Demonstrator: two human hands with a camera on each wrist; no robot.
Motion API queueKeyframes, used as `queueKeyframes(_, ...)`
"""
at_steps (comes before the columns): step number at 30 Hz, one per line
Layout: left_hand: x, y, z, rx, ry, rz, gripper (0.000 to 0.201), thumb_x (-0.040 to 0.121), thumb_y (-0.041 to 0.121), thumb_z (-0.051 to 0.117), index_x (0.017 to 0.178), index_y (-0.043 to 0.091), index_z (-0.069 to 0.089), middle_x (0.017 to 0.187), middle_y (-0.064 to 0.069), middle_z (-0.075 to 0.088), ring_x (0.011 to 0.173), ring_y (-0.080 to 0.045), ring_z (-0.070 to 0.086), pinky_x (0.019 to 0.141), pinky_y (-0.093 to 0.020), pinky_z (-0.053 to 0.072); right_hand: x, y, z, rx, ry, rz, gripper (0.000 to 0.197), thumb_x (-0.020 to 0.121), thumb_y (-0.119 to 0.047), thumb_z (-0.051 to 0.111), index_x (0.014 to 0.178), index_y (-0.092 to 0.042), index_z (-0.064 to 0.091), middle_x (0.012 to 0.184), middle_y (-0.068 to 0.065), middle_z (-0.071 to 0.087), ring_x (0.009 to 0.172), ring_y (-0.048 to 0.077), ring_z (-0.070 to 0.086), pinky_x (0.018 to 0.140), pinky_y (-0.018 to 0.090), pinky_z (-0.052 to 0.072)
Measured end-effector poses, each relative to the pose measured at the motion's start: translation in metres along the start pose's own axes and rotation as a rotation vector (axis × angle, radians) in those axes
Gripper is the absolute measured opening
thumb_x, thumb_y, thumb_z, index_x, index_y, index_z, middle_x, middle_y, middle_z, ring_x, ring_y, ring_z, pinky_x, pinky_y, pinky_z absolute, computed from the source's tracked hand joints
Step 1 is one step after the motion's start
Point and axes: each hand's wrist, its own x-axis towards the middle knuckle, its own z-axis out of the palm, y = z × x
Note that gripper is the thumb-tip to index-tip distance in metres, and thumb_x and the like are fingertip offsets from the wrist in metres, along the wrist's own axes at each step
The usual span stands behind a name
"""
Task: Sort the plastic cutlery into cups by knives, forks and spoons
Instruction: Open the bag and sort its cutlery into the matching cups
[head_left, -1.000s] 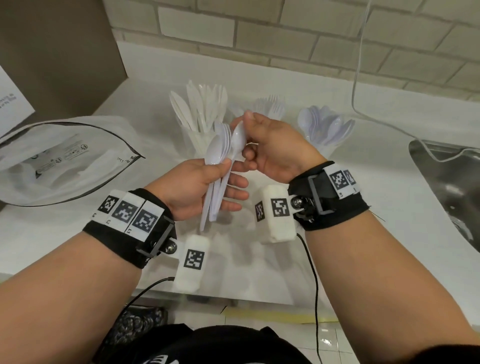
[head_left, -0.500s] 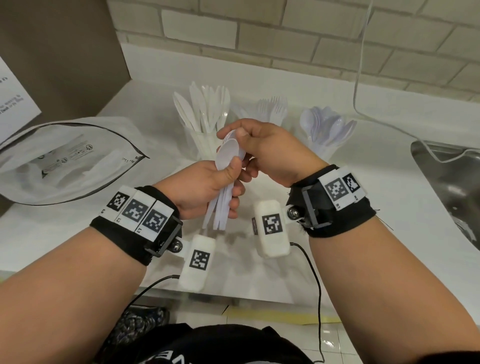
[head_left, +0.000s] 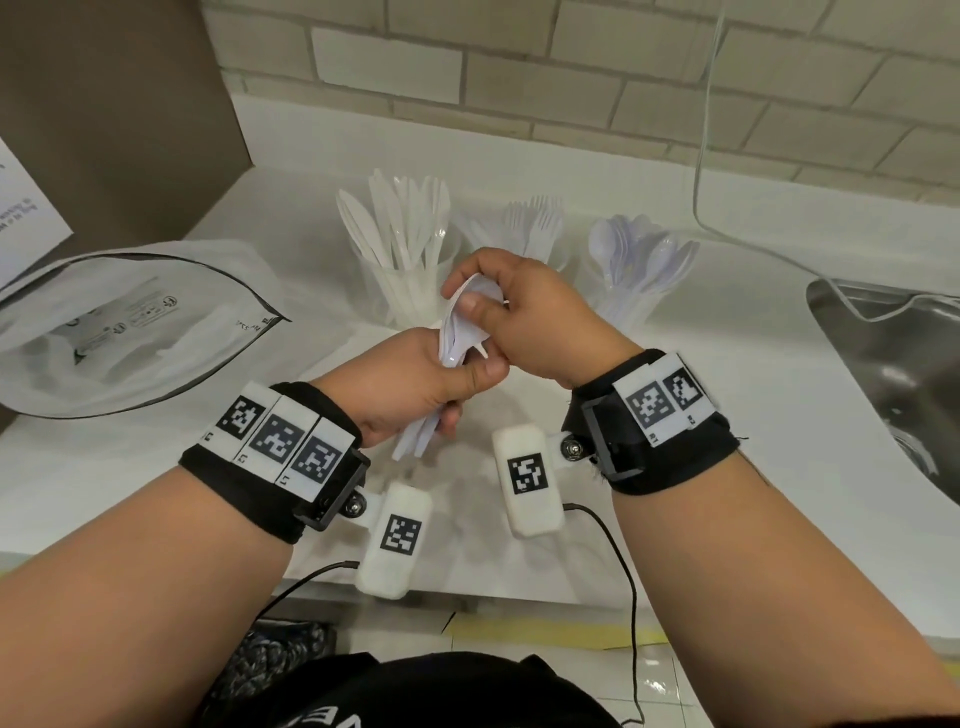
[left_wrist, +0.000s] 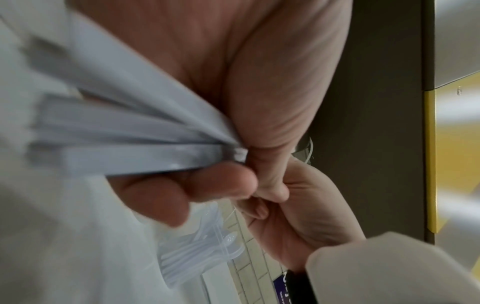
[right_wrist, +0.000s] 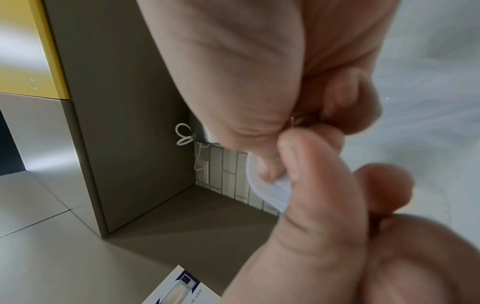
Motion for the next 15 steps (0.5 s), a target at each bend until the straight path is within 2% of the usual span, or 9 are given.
queueKeyframes(2, 0.000, -0.001, 0.001, 0.010, 0.024, -0.010, 0.028, 0.087, 0.032, 0.064, 0.072, 0.011, 0.054, 0.055, -0.001, 0.045, 0.049, -0.018, 0.043, 0.057, -0.032, 0.046, -0.001, 0.003, 0.000, 0.049, 0.086, 0.012, 0.014, 0.095, -0.010, 0.051, 0.095, -0.022, 0.058, 0.076, -0.014, 0.054, 0.053, -0.009, 0.052, 0.060, 0.016, 0.039)
queueKeyframes(5, -0.001, 0.000, 0.001, 0.009, 0.045, -0.047, 0.035, 0.086, 0.043, 0.059, 0.074, 0.010, 0.053, 0.050, 0.003, 0.041, 0.044, -0.014, 0.032, 0.043, -0.023, 0.034, -0.006, 0.003, 0.001, 0.169, 0.114, 0.039, 0.014, 0.097, -0.012, 0.047, 0.102, -0.023, 0.055, 0.067, -0.010, 0.049, 0.043, -0.002, 0.048, 0.048, 0.019, 0.039)
queueKeyframes(7, -0.003, 0.001, 0.003, 0.013, 0.016, -0.058, 0.041, 0.080, 0.052, 0.057, 0.076, 0.010, 0.052, 0.049, 0.003, 0.037, 0.042, -0.012, 0.026, 0.040, -0.020, 0.025, -0.011, 0.001, 0.001, 0.229, 0.079, 0.035, 0.014, 0.098, -0.015, 0.048, 0.109, -0.022, 0.053, 0.066, -0.009, 0.048, 0.041, -0.001, 0.046, 0.043, 0.016, 0.038)
queueKeyframes(10, -0.007, 0.001, 0.005, 0.003, -0.040, -0.080, 0.045, 0.075, 0.055, 0.055, 0.074, 0.011, 0.050, 0.050, 0.001, 0.034, 0.039, -0.010, 0.024, 0.038, -0.018, 0.021, -0.017, 0.001, 0.001, 0.249, 0.060, -0.009, 0.014, 0.096, -0.016, 0.054, 0.108, -0.022, 0.053, 0.070, -0.014, 0.048, 0.045, -0.004, 0.049, 0.045, 0.012, 0.038)
queueKeyframes(13, -0.009, -0.001, 0.006, 0.076, -0.063, -0.048, 0.041, 0.079, 0.051, 0.064, 0.076, 0.012, 0.049, 0.054, -0.003, 0.040, 0.039, -0.013, 0.033, 0.039, -0.022, 0.029, -0.018, 0.005, 0.001, 0.224, 0.097, 0.006, 0.009, 0.094, -0.012, 0.055, 0.093, -0.021, 0.055, 0.068, -0.013, 0.049, 0.045, -0.001, 0.047, 0.046, 0.014, 0.037)
queueKeyframes(14, -0.009, -0.001, 0.005, 0.126, -0.047, -0.021, 0.040, 0.080, 0.049, 0.066, 0.081, 0.013, 0.051, 0.060, -0.003, 0.047, 0.042, -0.015, 0.043, 0.041, -0.025, 0.037, -0.016, 0.008, -0.004, 0.201, 0.126, 0.017, 0.012, 0.094, -0.012, 0.055, 0.089, -0.023, 0.055, 0.066, -0.013, 0.050, 0.044, 0.000, 0.046, 0.045, 0.015, 0.036)
queueKeyframes(15, -0.010, 0.000, 0.004, 0.187, -0.016, -0.003, 0.040, 0.080, 0.050, 0.067, 0.090, 0.014, 0.053, 0.072, -0.001, 0.056, 0.051, -0.015, 0.055, 0.049, -0.028, 0.047, -0.013, 0.011, -0.012, 0.158, 0.175, 0.025, 0.017, 0.093, -0.012, 0.055, 0.085, -0.027, 0.054, 0.065, -0.014, 0.050, 0.045, -0.001, 0.046, 0.046, 0.014, 0.036)
